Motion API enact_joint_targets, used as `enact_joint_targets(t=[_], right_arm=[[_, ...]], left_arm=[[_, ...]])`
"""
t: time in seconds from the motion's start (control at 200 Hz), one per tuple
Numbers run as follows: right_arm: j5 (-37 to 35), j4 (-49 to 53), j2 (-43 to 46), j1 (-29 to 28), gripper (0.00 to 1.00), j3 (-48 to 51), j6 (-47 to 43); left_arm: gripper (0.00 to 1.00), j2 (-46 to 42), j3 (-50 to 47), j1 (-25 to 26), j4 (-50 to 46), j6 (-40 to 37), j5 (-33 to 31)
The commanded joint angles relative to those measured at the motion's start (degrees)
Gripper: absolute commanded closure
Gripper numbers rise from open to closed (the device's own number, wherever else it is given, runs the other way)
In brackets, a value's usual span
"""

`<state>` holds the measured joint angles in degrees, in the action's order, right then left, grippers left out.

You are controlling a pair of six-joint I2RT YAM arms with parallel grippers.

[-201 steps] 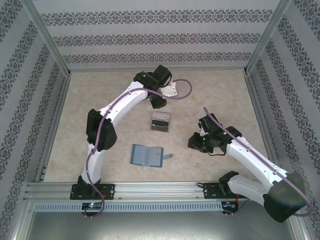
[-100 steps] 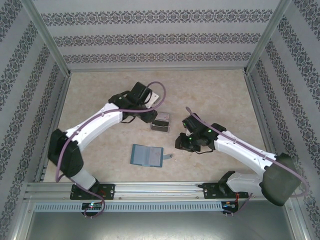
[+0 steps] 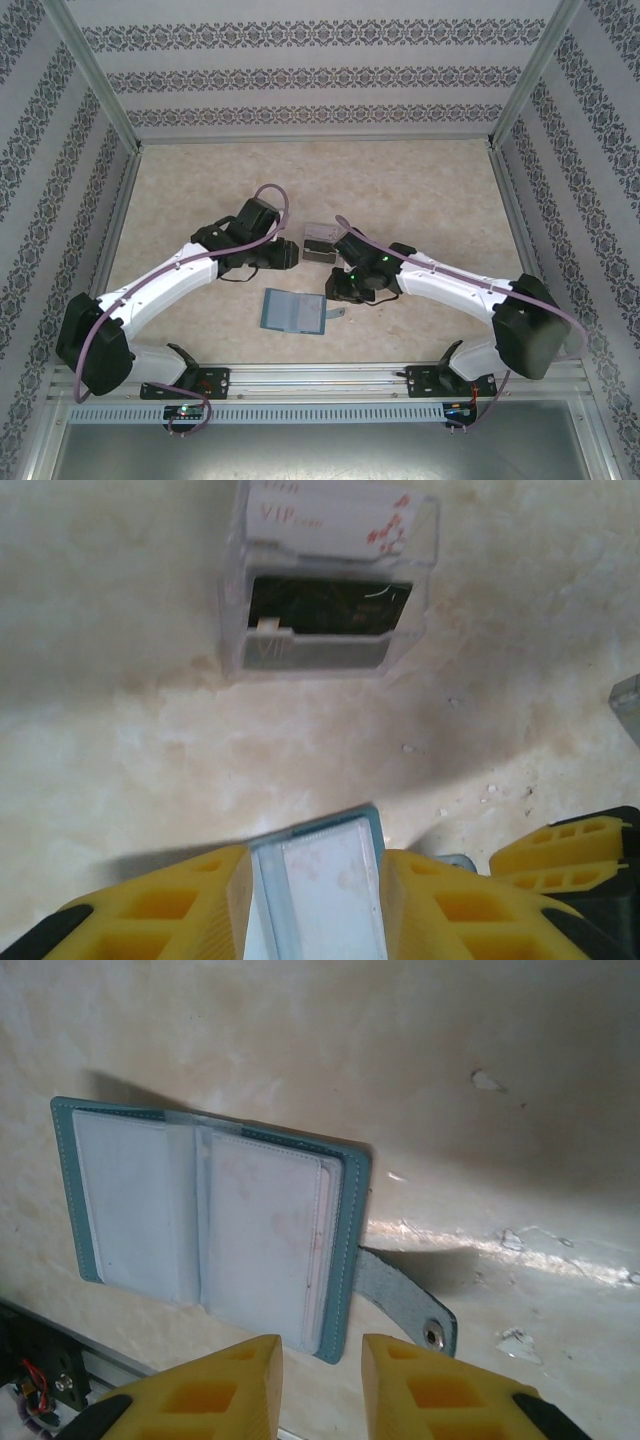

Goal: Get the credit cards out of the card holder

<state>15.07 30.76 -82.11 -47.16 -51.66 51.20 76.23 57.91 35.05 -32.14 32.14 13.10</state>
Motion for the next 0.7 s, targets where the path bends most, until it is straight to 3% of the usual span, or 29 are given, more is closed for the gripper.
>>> enact_joint_targets(t=[0.0,0.39,0.694], right_arm=[[1.26,-2.06,-1.85,-1.08,0.71,-1.84,1.02],[2.99,-3.98,-6.97,-3.09,0.72,-1.86,1.03],[1.8,-4.81,-8.67,-3.2,0.72,0.48,1.23]], left_arm=[[0.6,-3.04,-2.62,1.19,1.34,5.92,0.88],[0.63,-4.14,-10.39,3.08,7.1,12.22,2.23],[0.65,-1.1,-14.06,4.67,15.46,18.12,8.0]])
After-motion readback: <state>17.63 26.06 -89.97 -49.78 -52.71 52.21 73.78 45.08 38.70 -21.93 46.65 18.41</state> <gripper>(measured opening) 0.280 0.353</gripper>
